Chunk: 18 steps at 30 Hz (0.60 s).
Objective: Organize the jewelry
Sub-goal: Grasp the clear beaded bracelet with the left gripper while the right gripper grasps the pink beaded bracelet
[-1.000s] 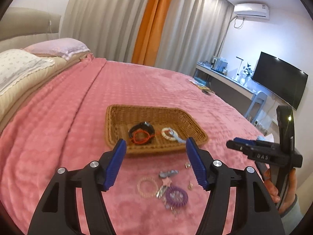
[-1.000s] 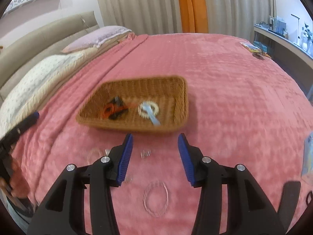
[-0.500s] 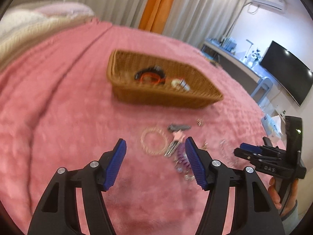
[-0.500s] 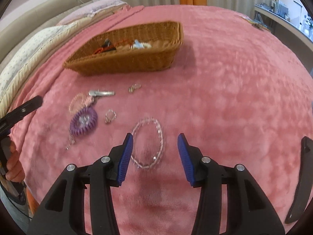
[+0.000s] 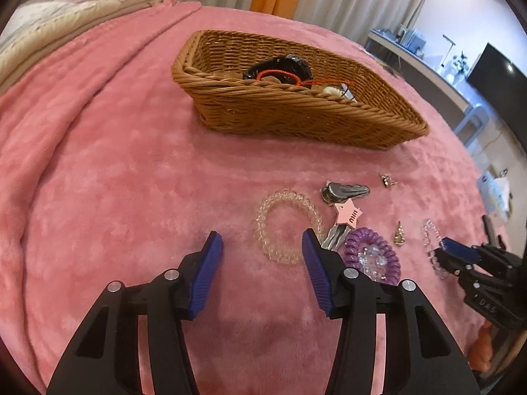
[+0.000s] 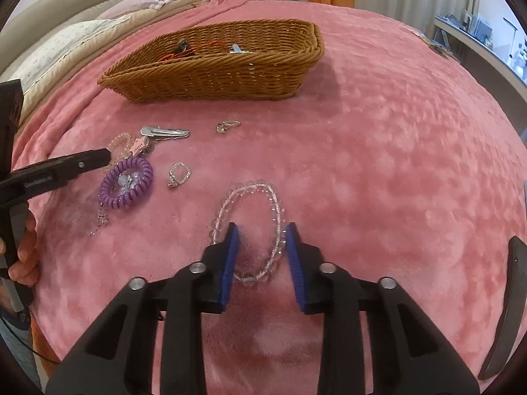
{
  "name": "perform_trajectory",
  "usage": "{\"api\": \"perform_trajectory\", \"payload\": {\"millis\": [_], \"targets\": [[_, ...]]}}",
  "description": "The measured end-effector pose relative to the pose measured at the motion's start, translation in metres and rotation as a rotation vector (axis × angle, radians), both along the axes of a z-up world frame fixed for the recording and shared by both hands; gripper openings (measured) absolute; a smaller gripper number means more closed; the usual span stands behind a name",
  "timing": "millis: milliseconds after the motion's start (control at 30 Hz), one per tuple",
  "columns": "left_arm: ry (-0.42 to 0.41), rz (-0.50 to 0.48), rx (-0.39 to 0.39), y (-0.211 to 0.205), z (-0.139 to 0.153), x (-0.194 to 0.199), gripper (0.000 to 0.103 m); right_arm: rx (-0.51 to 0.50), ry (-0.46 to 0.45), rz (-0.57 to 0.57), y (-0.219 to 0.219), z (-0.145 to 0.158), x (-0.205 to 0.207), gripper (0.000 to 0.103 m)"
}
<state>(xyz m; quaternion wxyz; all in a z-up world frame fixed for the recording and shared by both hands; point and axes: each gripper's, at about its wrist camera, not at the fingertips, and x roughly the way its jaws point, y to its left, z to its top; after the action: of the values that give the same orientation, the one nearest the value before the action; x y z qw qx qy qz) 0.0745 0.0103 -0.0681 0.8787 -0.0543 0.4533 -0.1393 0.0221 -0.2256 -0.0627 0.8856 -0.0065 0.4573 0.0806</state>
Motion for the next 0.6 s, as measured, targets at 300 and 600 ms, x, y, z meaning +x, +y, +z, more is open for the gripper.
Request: {"api": "perform_trajectory", "payload": {"millis": [300,600], "targets": [[-0.003,-0.016,0.046,-0.012,0.002,0.001,0.007,0.081,-0.019,0.016,0.001,0.006,0.001,0.006],[-0.077,-0.033,-0.059,0.000,0.025,-0.015,0.007,0.156,-0.058,0.049,0.003,0.032,-0.007,0.006]]}}
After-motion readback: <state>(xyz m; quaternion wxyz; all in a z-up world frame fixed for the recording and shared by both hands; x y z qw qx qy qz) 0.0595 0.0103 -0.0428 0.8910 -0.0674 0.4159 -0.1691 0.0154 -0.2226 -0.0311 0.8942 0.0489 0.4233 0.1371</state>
